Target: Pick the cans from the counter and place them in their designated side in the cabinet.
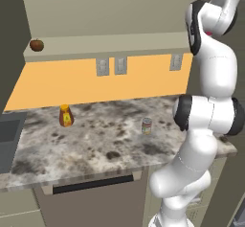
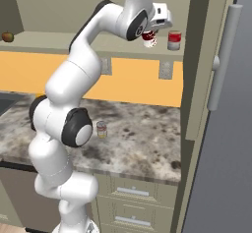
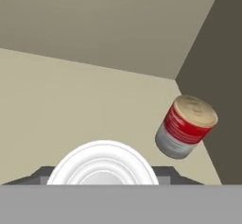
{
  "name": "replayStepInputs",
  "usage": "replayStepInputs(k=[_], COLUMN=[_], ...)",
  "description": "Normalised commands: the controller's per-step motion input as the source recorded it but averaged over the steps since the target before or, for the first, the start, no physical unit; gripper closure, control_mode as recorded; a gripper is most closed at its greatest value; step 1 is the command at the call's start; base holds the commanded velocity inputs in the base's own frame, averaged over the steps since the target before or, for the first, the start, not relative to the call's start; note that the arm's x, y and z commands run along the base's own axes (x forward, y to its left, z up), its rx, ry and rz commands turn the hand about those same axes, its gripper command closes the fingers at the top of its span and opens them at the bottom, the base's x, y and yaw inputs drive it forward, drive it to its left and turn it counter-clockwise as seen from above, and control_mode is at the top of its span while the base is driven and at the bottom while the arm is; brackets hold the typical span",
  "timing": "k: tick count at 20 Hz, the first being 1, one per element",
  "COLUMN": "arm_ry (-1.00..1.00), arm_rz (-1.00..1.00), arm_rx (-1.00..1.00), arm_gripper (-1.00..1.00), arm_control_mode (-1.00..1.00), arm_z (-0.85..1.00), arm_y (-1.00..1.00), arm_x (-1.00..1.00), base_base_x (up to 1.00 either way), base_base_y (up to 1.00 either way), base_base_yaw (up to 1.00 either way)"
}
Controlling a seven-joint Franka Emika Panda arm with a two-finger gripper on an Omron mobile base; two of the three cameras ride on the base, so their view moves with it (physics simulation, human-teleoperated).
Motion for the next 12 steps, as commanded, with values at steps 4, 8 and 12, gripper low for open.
replayStepInputs(k=[4, 8, 12], arm_ry=[0.05, 0.06, 0.04], arm_rz=[0.0, 0.0, 0.0], arm_rx=[0.02, 0.03, 0.04], arm_gripper=[1.0, 1.0, 1.0], arm_control_mode=[-1.0, -1.0, -1.0], arm_z=[-0.01, -0.06, -0.04], arm_y=[0.0, 0.0, 0.0], arm_x=[0.12, 0.12, 0.09], base_base_x=[0.0, 0.0, 0.0], base_base_y=[0.0, 0.0, 0.0], base_base_yaw=[0.0, 0.0, 0.0])
